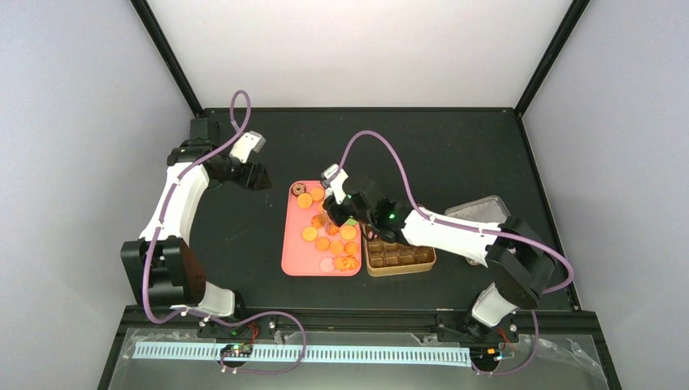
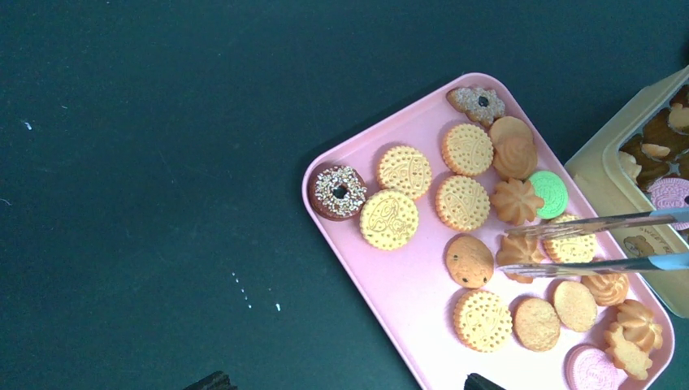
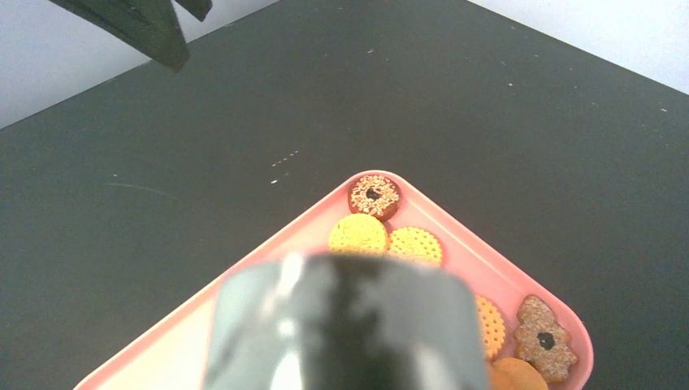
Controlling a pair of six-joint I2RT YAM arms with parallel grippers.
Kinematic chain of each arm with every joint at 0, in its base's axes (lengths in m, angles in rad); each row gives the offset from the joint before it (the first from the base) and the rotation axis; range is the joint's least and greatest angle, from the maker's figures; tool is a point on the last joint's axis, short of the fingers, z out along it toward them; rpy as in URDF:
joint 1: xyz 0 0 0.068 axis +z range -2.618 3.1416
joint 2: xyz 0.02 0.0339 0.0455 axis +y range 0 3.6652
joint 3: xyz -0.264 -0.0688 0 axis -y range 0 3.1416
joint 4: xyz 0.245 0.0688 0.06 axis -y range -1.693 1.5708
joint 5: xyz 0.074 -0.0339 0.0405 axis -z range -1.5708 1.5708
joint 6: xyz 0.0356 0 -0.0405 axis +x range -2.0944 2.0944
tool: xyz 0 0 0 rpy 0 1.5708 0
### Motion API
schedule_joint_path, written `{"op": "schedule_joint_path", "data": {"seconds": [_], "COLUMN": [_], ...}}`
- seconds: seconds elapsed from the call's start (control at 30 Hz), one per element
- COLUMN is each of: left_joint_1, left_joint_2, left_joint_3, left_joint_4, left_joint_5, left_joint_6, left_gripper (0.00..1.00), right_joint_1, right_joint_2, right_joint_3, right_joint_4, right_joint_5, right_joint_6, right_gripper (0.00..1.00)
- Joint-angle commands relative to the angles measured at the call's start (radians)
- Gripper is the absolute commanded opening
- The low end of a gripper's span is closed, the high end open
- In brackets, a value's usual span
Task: Pack the cookies
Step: Pick up the fake cookies from the plate.
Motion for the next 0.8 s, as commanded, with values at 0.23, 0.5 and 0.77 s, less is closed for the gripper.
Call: {"op": "schedule_joint_path", "data": {"seconds": [0.23, 0.5, 0.77], "left_joint_1": [0.012, 0.014, 0.016], "left_joint_2": [-0.012, -0.022, -0.033], "left_joint_3": [0.009, 0.010, 0.009], "left_joint_4": [-0.021, -0.017, -0.015], "left_joint_5": [0.000, 0.001, 0.004], "left_joint_6": [0.016, 0.012, 0.014], "left_gripper": [0.75, 0.75, 0.74], "right_joint_1": [0.052, 0.065, 0.065], "right_joint_2": [-0.038, -0.058, -0.052], "right_joint_3": [-0.053, -0.036, 0.016], "right_joint_4": [0.015, -0.002, -0.033], "right_joint_5": [0.029, 0.055, 0.066], "right_joint_6": [0.019, 0.019, -0.015], "right_gripper": [0.30, 0.29, 0.34]}}
